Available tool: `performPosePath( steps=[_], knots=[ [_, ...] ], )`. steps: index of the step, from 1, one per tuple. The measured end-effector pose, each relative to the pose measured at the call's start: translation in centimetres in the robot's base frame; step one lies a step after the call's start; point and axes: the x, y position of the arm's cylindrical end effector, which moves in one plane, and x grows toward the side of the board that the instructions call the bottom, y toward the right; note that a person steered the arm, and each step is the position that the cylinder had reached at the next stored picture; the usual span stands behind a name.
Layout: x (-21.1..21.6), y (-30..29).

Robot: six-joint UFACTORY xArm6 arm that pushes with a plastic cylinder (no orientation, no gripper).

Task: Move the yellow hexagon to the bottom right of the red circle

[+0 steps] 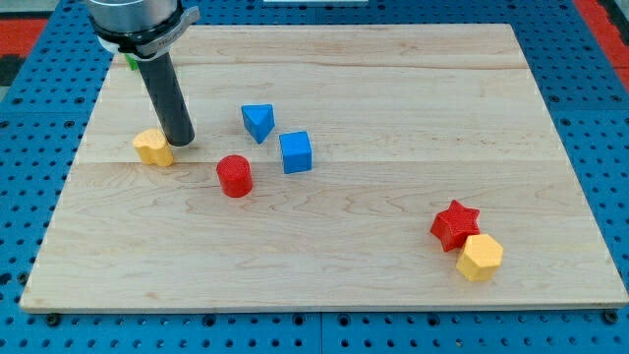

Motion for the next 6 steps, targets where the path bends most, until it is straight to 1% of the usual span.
performPosePath(
  steps=[1, 2, 3, 4, 5, 6],
  knots=[
    [-0.2, -5.1],
    [-0.5, -2.9],
    [1.8, 4.9],
    [6.2, 2.1],
    [9.4, 1.1],
    [10.7, 10.5]
  ],
)
